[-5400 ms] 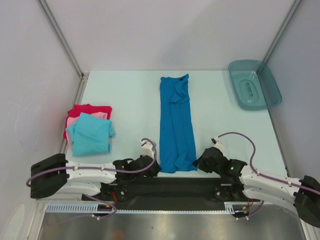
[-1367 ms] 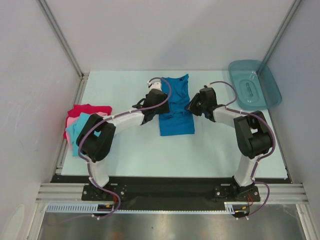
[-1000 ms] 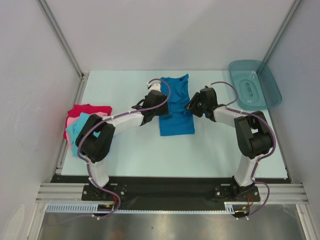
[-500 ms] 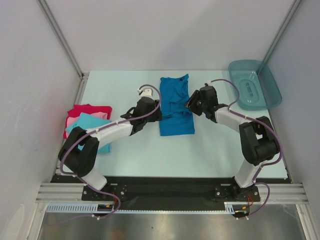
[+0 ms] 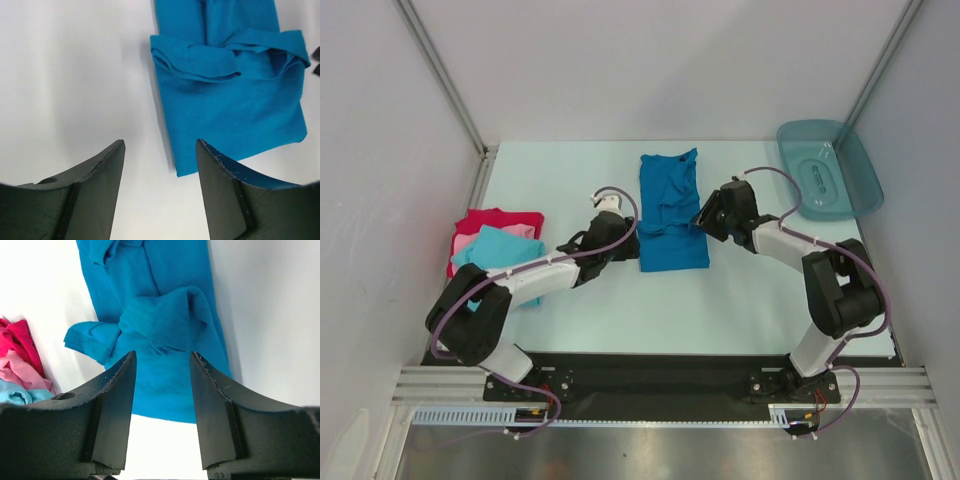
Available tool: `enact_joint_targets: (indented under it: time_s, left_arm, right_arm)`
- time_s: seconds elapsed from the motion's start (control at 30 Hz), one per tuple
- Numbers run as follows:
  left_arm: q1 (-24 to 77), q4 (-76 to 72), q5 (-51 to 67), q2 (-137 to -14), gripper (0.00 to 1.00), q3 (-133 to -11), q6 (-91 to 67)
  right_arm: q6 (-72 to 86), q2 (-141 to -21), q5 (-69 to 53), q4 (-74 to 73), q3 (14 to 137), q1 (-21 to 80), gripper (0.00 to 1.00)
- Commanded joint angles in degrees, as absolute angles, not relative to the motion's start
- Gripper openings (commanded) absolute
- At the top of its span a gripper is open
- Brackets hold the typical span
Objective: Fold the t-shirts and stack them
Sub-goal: Fold the tshirt
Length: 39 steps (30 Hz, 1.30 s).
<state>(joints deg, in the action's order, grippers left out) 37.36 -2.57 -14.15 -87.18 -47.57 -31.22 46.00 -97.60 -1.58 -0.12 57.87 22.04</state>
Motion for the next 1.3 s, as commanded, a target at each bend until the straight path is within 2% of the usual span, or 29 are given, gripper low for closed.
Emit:
enact_joint_targets:
  time_s: [0.0,0.9,1.0,1.1,1.27]
  left_arm:
    - [38.3,-5.5,-13.8,-85.2,0.64,-46.3,-32.6]
    - [39.1,-4.7,-15.3,-80.6,0.60,-43.2,-32.2]
    - [39.1,-4.5,-15.3,-79.6,0.60,-42.9,-32.0]
    - [39.5,-4.3,-15.3,-79.4,0.59,-42.6,-32.1]
    - [40.0,-4.2,-15.6,-79.5,0.58,-42.5,-32.3]
  right_arm:
    - [44.6,-93.5,0.0,-1.5,57.6,21.1,0.51]
    - [45.4,-99.8,-0.4,2.4,58.1,21.8,0.49]
    - [45.5,-100.8,-0.5,2.8,58.4,21.9,0.45]
    - [45.7,-101.6,-0.7,2.7,59.2,22.0,0.37]
    - [45.5,-102.0,-0.6,2.5,60.2,22.2,0.35]
